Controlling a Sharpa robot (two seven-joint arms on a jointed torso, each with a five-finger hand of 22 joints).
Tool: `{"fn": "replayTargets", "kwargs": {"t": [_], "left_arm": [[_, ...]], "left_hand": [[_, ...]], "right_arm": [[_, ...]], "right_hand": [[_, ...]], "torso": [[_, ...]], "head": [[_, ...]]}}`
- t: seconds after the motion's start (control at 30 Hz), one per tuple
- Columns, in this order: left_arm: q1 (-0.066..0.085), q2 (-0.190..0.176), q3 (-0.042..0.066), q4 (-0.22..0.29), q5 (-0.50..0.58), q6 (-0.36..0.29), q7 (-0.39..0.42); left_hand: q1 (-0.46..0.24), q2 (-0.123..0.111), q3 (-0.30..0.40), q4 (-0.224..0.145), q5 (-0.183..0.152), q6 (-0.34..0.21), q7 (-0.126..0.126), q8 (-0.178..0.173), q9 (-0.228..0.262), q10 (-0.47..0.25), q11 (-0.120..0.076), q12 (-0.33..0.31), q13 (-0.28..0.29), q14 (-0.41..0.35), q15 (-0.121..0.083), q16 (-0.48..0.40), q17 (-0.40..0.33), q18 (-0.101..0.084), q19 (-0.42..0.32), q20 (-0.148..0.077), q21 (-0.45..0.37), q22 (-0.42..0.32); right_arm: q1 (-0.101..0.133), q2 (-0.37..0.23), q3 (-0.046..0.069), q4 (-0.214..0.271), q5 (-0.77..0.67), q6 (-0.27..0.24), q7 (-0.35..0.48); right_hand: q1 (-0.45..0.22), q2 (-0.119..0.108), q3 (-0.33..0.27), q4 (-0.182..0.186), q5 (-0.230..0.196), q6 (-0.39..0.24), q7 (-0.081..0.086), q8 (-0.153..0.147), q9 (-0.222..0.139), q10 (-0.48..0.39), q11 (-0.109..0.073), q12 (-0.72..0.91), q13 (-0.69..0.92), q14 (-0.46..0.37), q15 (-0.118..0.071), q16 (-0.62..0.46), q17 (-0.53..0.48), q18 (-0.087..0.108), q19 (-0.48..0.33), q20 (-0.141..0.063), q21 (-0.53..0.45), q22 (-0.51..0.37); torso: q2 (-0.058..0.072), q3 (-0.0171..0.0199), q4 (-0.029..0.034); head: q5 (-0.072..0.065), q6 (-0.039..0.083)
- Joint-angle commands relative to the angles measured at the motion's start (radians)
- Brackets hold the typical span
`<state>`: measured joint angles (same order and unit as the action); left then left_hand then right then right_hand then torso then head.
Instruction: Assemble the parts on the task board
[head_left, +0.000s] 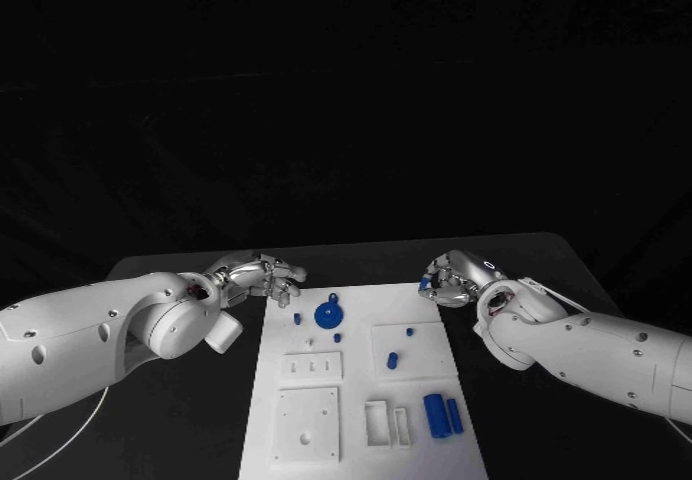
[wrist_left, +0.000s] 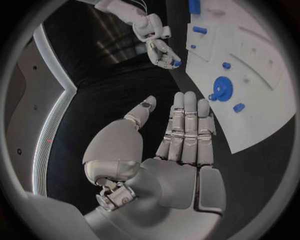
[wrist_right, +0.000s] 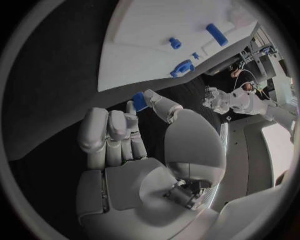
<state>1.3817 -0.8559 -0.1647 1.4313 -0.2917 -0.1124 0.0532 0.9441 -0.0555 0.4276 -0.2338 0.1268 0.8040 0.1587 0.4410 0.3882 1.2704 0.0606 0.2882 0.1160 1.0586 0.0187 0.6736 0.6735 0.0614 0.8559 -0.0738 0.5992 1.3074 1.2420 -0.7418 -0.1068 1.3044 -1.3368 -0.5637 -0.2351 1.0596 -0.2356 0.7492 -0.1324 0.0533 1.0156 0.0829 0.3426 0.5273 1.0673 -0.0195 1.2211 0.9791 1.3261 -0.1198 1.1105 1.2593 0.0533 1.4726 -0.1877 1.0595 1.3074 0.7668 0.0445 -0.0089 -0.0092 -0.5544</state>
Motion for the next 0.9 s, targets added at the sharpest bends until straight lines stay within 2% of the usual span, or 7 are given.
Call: {"fn": "replayTargets", "kwargs": {"t": [0.03, 0.33, 0.53, 0.6, 0.73, 0.8, 0.9], "left_arm": [[0.005, 0.016, 0.001, 0.004, -0.130, 0.042, -0.076], [0.036, 0.067, -0.003, 0.003, -0.193, 0.061, -0.166], [0.041, 0.100, -0.004, -0.009, -0.206, 0.064, -0.227], [0.041, 0.106, -0.004, -0.009, -0.210, 0.068, -0.242], [0.041, 0.114, -0.004, -0.009, -0.217, 0.072, -0.251], [0.041, 0.118, -0.004, -0.012, -0.217, 0.062, -0.249], [0.041, 0.132, -0.004, -0.022, -0.218, 0.049, -0.245]], "left_hand": [[0.003, -0.007, 0.008, 0.000, 0.004, -0.030, 0.011, -0.022, -0.010, 0.001, 0.002, 0.013, 0.003, -0.006, -0.007, 0.018, 0.004, 0.002, -0.002, -0.011, 0.014, 0.023], [0.005, -0.014, 0.010, 0.007, 0.002, -0.008, 0.000, -0.021, -0.012, 0.003, -0.009, 0.070, 0.035, 0.000, -0.022, 0.077, 0.013, 0.000, 0.004, -0.025, 0.056, 0.022], [-0.007, -0.018, 0.007, 0.028, 0.000, 0.013, -0.010, -0.021, -0.012, 0.001, -0.019, 0.119, 0.069, 0.015, -0.044, 0.145, 0.036, 0.001, 0.020, -0.045, 0.098, 0.022], [-0.017, -0.023, 0.000, 0.041, -0.001, 0.026, -0.021, -0.016, -0.010, 0.031, -0.030, 0.158, 0.091, 0.049, -0.063, 0.190, 0.055, 0.006, 0.049, -0.057, 0.129, 0.026], [-0.032, -0.034, -0.013, 0.067, -0.005, 0.054, -0.040, -0.011, -0.003, 0.044, -0.055, 0.279, 0.171, 0.073, -0.105, 0.298, 0.103, 0.014, 0.084, -0.090, 0.210, 0.026], [-0.033, -0.041, -0.025, 0.075, -0.010, 0.075, -0.063, -0.004, 0.003, 0.092, -0.076, 0.395, 0.244, 0.130, -0.134, 0.396, 0.143, 0.025, 0.135, -0.115, 0.285, 0.029], [-0.033, -0.040, -0.026, 0.086, -0.007, 0.097, -0.077, -0.004, 0.012, 0.042, -0.094, 0.549, 0.364, 0.134, -0.160, 0.494, 0.174, 0.036, 0.148, -0.146, 0.382, 0.025]], "right_arm": [[0.009, -0.002, 0.000, 0.019, -0.018, 0.047, 0.004], [0.030, 0.013, 0.000, 0.102, -0.026, 0.083, -0.005], [0.030, 0.037, 0.000, 0.133, -0.021, 0.093, 0.002], [0.030, 0.044, 0.000, 0.143, -0.020, 0.098, 0.003], [0.030, 0.059, 0.000, 0.150, -0.020, 0.108, 0.003], [0.030, 0.070, -0.001, 0.150, -0.020, 0.112, 0.003], [0.030, 0.086, -0.001, 0.153, -0.018, 0.121, 0.002]], "right_hand": [[0.000, 0.003, 0.001, 0.002, -0.002, 0.011, 0.006, 0.003, 0.001, 0.004, -0.002, 0.002, 0.001, -0.001, -0.008, 0.005, 0.001, 0.203, 0.024, -0.016, 0.005, 0.017], [0.001, 0.003, 0.003, 0.004, 0.000, 0.011, 0.006, 0.001, 0.000, 0.005, -0.002, 0.001, 0.002, -0.001, -0.008, 0.004, 0.001, 0.203, 0.024, -0.016, 0.005, 0.017], [0.000, 0.003, 0.004, 0.006, 0.000, 0.011, 0.006, 0.001, -0.001, 0.005, -0.002, 0.000, 0.002, -0.002, -0.008, 0.002, 0.000, 0.204, 0.023, -0.016, 0.003, 0.016], [-0.001, 0.003, 0.004, 0.006, 0.001, 0.011, 0.006, 0.000, -0.001, 0.005, -0.002, 0.000, 0.002, -0.002, -0.008, 0.002, 0.001, 0.204, 0.023, -0.016, 0.003, 0.016], [0.000, 0.004, 0.005, 0.007, 0.002, 0.011, 0.006, 0.000, -0.001, 0.005, -0.002, 0.000, 0.002, -0.002, -0.008, 0.002, 0.001, 0.204, 0.023, -0.016, 0.002, 0.016], [0.000, 0.005, 0.005, 0.007, 0.002, 0.011, 0.006, -0.001, -0.001, 0.005, -0.002, -0.001, 0.002, -0.002, -0.008, 0.003, 0.001, 0.204, 0.023, -0.016, 0.002, 0.016], [0.000, 0.006, 0.006, 0.007, 0.003, 0.010, 0.007, -0.001, -0.001, 0.005, -0.002, -0.001, 0.003, -0.001, -0.008, 0.003, 0.002, 0.204, 0.022, -0.016, 0.002, 0.016]], "torso": [[-0.012, 0.0001, -0.0016], [-0.033, -0.0036, -0.0011], [-0.042, -0.0062, 0.0021], [-0.043, -0.0056, 0.0034], [-0.042, -0.0061, 0.0007], [-0.041, -0.0064, -0.0007], [-0.040, -0.0050, -0.0005]], "head": [[0.004, 0.001], [0.013, -0.004], [0.021, -0.008], [0.021, -0.010], [0.024, -0.009], [0.028, -0.009], [0.031, -0.009]]}}
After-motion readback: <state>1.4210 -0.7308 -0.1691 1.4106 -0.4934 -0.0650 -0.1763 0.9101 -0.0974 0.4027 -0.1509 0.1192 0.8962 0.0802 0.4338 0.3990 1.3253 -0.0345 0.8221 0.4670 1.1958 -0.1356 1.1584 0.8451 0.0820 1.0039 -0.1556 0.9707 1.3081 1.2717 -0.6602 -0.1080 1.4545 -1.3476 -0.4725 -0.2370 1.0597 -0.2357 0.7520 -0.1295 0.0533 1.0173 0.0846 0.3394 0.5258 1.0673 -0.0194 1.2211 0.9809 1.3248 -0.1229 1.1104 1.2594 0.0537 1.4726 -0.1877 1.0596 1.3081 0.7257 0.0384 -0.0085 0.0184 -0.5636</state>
